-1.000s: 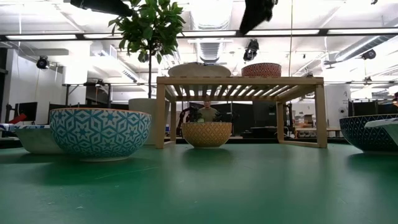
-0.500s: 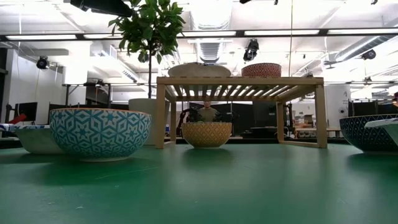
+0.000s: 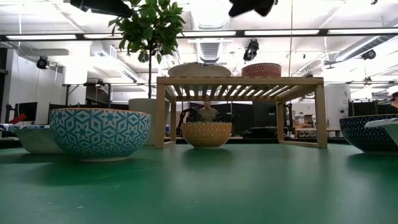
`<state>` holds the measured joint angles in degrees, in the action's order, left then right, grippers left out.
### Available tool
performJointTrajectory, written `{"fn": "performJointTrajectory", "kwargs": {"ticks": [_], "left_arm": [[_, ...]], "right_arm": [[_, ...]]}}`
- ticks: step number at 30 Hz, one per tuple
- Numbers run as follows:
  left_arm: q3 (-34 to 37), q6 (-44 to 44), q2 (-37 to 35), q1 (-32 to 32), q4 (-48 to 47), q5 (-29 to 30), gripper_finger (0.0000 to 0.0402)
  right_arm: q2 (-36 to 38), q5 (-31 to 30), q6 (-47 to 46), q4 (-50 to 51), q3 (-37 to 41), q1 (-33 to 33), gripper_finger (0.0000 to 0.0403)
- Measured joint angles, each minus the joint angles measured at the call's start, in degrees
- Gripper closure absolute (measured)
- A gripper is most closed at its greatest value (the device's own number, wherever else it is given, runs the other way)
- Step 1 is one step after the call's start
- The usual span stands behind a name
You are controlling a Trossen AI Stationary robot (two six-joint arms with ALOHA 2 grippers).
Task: Place and stack bowls onto a shelf
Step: Stack the blue patterned bowl on top of the red patterned bowl on the shelf
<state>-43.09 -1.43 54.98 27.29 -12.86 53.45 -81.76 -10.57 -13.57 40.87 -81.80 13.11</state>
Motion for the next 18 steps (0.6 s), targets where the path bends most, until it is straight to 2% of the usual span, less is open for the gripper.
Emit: {"fn": "performJointTrajectory", "kwargs": {"ticks": [5,11,15,18], "left_arm": [[0.0,0.02,0.0,0.0,0.0,0.0,0.0247],[0.04,0.04,0.0,0.0,0.0,0.0,0.0247],[0.04,0.04,0.0,0.0,-0.02,0.0,0.0247],[0.04,0.04,0.0,0.0,-0.02,0.0,0.0247]], "right_arm": [[0.0,0.02,-2.8,-6.32,7.12,0.4,0.0245],[0.0,0.04,-11.9,-6.75,12.47,0.91,0.0245],[0.0,0.06,-20.61,-3.47,13.83,1.02,0.0245],[0.0,0.47,-31.99,5.18,13.97,1.04,0.0245]]}}
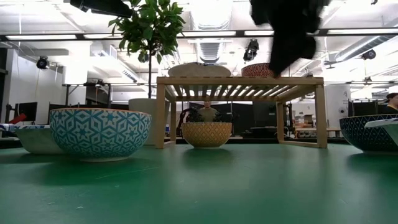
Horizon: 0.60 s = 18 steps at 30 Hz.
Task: Place and stack bowls onto a shelf
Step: Stack the blue patterned bowl on top of the red patterned bowl on the shelf
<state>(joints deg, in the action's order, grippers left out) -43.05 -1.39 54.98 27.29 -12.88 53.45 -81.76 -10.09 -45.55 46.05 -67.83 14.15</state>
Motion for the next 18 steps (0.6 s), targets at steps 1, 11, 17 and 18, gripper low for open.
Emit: {"fn": "performJointTrajectory", "kwargs": {"ticks": [1,11,17,18], "left_arm": [[0.0,0.0,0.0,0.0,0.0,0.0,0.0247],[0.0,0.0,0.0,0.0,-0.02,0.0,0.0247],[0.02,0.23,0.0,0.0,-0.04,-0.02,0.0247],[0.02,0.24,0.0,0.0,-0.04,-0.01,0.0247]], "right_arm": [[0.0,0.48,-4.51,3.45,0.0,0.1,0.0245],[0.61,5.93,-26.87,24.53,1.5,0.58,0.0245],[0.92,7.07,-26.61,24.15,1.88,0.46,0.0245],[0.92,7.03,-26.63,24.12,1.91,0.46,0.0245]]}}
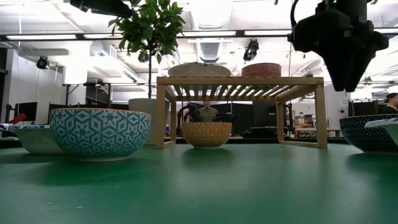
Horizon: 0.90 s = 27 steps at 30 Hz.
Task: Place and stack bowls onto a shelf
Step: Stack the blue patterned bowl on top of the red patterned bowl on the shelf
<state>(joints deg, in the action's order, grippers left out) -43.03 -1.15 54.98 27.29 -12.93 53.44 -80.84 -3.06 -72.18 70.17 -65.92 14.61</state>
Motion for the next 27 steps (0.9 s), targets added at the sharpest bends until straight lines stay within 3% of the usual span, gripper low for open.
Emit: {"fn": "performJointTrajectory", "kwargs": {"ticks": [17,27], "left_arm": [[0.0,0.02,0.0,0.0,0.0,-0.01,0.0247],[0.0,0.02,0.0,0.0,0.0,0.0,0.0247]], "right_arm": [[-0.17,0.38,-2.2,-4.92,9.1,0.0,0.0245],[0.01,-1.73,-0.26,-6.21,8.0,-0.53,0.0245]]}}
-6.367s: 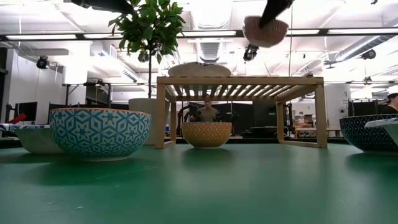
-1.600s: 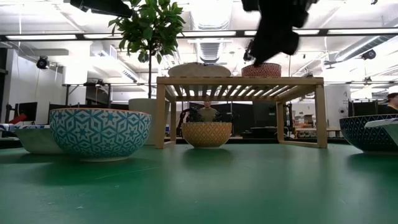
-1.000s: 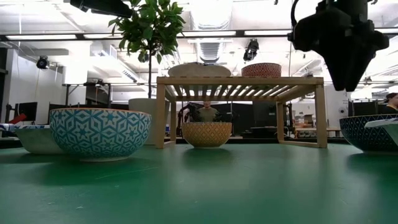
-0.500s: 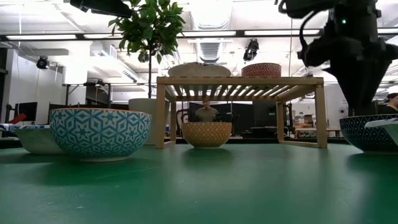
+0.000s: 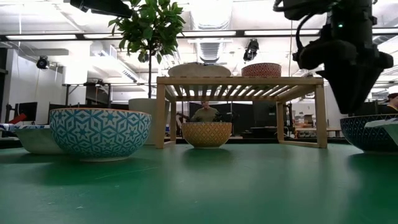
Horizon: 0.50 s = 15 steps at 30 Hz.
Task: Place and stack bowls onto a shelf
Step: Stack the blue patterned bowl on top of the red patterned bowl on the shelf
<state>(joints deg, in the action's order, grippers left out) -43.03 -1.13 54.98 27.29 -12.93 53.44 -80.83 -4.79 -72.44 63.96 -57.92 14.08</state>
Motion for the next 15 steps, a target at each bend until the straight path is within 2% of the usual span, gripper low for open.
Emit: {"fn": "performJointTrajectory", "kwargs": {"ticks": [10,15], "left_arm": [[0.02,0.0,0.0,-0.01,0.0,-0.01,0.0247],[0.02,0.0,0.0,-0.01,0.0,0.0,0.0247]], "right_arm": [[0.04,-0.78,-2.3,-1.99,1.46,-0.25,0.0245],[0.04,-0.76,-2.69,-6.21,4.36,-0.3,0.0246]]}}
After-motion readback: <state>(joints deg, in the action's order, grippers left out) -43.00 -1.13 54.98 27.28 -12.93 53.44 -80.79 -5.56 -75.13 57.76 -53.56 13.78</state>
